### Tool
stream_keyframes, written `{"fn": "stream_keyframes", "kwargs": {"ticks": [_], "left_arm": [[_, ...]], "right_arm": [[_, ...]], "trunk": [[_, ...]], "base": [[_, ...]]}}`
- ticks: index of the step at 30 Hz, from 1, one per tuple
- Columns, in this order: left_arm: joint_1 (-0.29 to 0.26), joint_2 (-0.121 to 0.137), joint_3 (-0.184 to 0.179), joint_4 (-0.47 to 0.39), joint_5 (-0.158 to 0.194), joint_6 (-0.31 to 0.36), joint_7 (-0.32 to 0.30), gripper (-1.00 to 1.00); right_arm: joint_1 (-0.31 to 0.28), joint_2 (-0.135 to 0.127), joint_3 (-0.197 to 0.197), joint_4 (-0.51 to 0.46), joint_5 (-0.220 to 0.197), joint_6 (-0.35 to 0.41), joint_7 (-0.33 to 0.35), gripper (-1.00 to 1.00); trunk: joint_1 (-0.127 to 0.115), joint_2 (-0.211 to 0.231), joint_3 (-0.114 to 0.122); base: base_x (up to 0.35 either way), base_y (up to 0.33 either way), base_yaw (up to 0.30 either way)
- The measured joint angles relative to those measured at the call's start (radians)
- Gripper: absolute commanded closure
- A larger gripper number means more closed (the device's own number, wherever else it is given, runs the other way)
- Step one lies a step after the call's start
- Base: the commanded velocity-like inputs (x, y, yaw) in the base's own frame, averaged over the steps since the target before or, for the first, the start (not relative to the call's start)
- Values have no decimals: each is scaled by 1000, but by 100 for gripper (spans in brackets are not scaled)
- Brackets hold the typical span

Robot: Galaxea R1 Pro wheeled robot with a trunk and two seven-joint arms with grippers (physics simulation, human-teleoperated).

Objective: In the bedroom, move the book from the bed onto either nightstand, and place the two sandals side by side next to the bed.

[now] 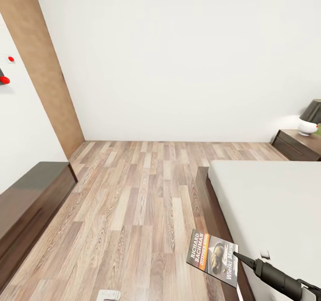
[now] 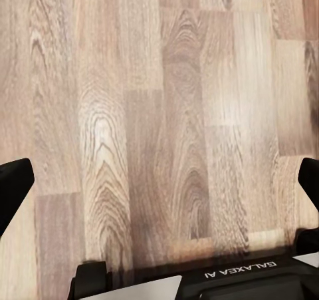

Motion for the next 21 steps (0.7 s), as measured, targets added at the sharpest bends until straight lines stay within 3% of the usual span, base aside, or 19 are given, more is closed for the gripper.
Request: {"fn": "stream_keyframes", "kwargs": {"ticks": [21], "left_arm": [[0, 0, 0, 0, 0, 0, 0, -100]], "right_arm": [[0, 0, 0, 0, 0, 0, 0, 100]], "trunk": [[0, 0, 34]], "base": [[0, 0, 0]]}}
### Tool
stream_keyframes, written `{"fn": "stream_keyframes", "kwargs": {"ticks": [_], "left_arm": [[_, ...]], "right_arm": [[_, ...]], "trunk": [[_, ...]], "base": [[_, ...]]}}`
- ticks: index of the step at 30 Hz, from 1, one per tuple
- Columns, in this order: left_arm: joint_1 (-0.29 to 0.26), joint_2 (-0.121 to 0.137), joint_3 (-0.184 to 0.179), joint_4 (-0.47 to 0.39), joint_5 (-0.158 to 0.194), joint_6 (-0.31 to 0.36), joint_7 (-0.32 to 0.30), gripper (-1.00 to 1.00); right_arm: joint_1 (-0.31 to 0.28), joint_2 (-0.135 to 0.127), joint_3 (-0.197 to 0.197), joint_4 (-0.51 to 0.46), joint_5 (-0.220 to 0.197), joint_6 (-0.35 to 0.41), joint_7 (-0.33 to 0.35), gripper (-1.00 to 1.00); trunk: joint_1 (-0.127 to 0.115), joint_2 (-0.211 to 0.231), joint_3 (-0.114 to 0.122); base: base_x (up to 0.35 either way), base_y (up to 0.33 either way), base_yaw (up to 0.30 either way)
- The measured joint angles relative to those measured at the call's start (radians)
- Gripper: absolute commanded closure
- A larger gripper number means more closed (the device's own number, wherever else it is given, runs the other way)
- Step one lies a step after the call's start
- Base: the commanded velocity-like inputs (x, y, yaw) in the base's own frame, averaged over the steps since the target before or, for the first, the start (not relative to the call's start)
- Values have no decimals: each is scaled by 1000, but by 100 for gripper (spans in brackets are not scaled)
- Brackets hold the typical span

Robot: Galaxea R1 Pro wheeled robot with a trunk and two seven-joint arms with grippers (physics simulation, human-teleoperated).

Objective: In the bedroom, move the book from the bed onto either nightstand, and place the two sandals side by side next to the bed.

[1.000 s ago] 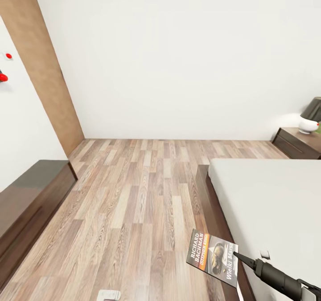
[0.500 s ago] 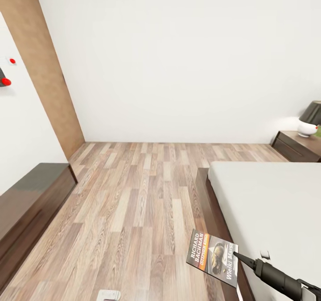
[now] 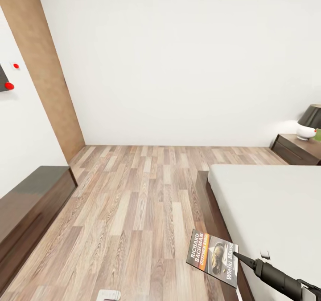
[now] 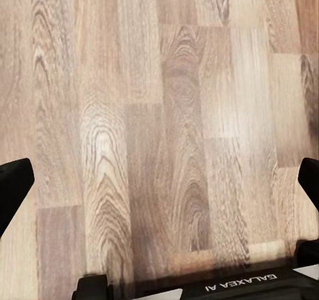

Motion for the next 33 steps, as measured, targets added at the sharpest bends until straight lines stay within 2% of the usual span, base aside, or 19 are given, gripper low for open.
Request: {"fn": "stream_keyframes", "kwargs": {"ticks": [33], "left_arm": [[0, -2, 0, 0, -1, 0, 0, -100]], "right_arm": [[0, 0, 0, 0, 0, 0, 0, 100]], "trunk": [[0, 0, 51]], "base": [[0, 0, 0]]}}
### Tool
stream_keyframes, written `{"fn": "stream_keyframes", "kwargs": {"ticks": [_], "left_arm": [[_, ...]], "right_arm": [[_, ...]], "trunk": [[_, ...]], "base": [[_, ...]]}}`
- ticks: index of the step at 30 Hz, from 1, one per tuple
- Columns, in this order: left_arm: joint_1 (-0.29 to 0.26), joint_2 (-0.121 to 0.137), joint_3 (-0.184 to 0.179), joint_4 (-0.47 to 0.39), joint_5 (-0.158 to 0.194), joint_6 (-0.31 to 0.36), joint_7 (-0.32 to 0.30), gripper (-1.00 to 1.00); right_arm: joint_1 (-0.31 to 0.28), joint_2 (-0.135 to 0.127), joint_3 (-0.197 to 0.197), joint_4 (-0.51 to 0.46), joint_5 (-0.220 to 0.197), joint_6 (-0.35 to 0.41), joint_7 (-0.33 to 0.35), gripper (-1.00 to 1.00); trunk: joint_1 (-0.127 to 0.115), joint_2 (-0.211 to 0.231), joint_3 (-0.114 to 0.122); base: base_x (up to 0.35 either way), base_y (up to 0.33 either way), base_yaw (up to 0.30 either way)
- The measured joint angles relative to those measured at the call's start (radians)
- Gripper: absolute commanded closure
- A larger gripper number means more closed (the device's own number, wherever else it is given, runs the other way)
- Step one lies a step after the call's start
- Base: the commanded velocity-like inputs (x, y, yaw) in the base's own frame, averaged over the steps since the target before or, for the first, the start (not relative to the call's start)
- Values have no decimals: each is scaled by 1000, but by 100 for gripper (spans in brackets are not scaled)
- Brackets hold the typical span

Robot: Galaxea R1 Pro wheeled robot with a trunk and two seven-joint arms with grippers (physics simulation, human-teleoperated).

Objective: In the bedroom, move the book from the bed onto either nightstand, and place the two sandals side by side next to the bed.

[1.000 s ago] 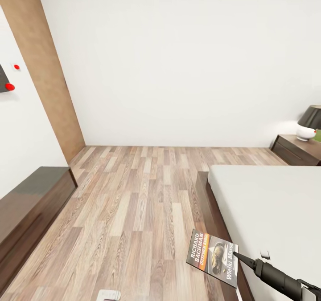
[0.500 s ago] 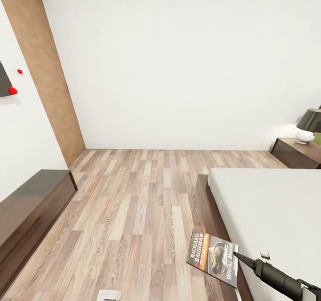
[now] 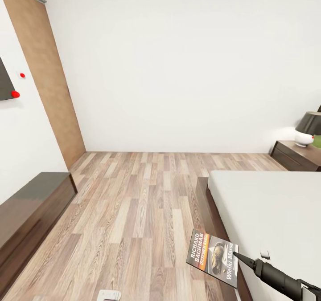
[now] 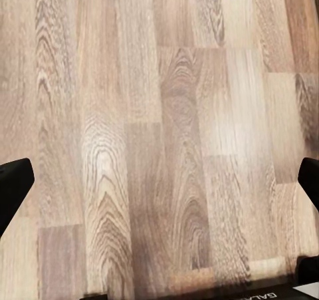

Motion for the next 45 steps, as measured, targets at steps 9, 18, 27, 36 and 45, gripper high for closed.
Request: {"fn": "stream_keyframes", "kwargs": {"ticks": [9, 18, 27, 36, 45], "left_arm": [[0, 3, 0, 8, 0, 0, 1, -100], [86, 61, -1, 14, -5, 3, -1, -100], [98, 68, -4, 14, -8, 3, -3, -100], [98, 66, -4, 14, -7, 3, 0, -100], [98, 64, -3, 14, -7, 3, 1, -100]], "right_arm": [[0, 3, 3, 1, 1, -1, -146, 100], [0, 16, 2, 2, 2, -1, -205, 100], [56, 26, 2, 2, 2, -2, -207, 100], [59, 26, 1, 2, 2, -3, -207, 100], [59, 26, 1, 2, 2, -3, -206, 100]], "trunk": [[0, 0, 1], [0, 0, 1], [0, 0, 1], [0, 0, 9], [0, 0, 23]], "base": [[0, 0, 0], [0, 0, 0], [0, 0, 0], [0, 0, 0], [0, 0, 0]]}}
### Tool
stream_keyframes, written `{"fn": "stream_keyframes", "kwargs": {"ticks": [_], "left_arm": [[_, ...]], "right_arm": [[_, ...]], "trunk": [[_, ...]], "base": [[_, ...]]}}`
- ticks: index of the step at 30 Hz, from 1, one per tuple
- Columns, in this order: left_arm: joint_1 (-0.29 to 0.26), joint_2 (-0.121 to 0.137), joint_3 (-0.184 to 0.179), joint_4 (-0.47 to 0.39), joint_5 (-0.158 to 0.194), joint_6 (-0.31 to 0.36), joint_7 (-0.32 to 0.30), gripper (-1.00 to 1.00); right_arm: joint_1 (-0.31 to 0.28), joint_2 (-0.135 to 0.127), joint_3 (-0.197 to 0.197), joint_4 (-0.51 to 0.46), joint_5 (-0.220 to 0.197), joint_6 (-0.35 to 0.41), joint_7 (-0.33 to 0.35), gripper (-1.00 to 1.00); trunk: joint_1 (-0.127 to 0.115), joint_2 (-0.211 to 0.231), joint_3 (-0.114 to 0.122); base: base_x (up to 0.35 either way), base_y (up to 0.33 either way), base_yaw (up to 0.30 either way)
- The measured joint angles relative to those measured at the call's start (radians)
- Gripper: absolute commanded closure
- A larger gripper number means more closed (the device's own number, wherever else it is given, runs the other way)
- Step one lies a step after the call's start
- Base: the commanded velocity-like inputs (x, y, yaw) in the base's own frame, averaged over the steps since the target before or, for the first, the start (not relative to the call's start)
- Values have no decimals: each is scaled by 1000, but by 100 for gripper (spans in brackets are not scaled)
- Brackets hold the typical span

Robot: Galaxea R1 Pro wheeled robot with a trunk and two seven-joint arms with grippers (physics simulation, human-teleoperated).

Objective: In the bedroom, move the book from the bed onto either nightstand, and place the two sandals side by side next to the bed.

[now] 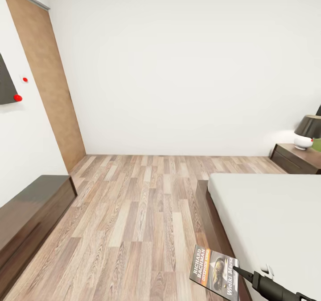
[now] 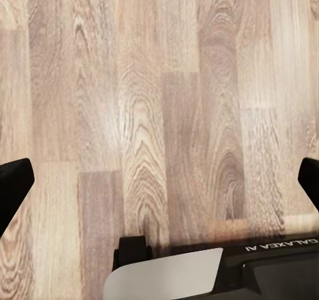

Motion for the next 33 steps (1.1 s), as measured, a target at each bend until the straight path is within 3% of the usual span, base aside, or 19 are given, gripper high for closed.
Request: {"fn": "stream_keyframes", "kwargs": {"ticks": [11, 21, 33], "left_arm": [[0, 0, 0, 0, 0, 0, -1, -100], [0, -4, 0, 0, 0, 0, 0, -100], [0, 1, 4, 0, 3, -1, 1, -100]], "right_arm": [[0, 0, 0, 0, 0, 0, 0, 100], [0, 0, 2, -1, 0, 0, -3, 100], [0, 0, 2, 0, 0, 0, -5, 100]], "trunk": [[0, 0, 17], [0, 0, 19], [-1, 0, 19]], "base": [[0, 0, 0], [3, 0, 0], [283, 5, 0]]}}
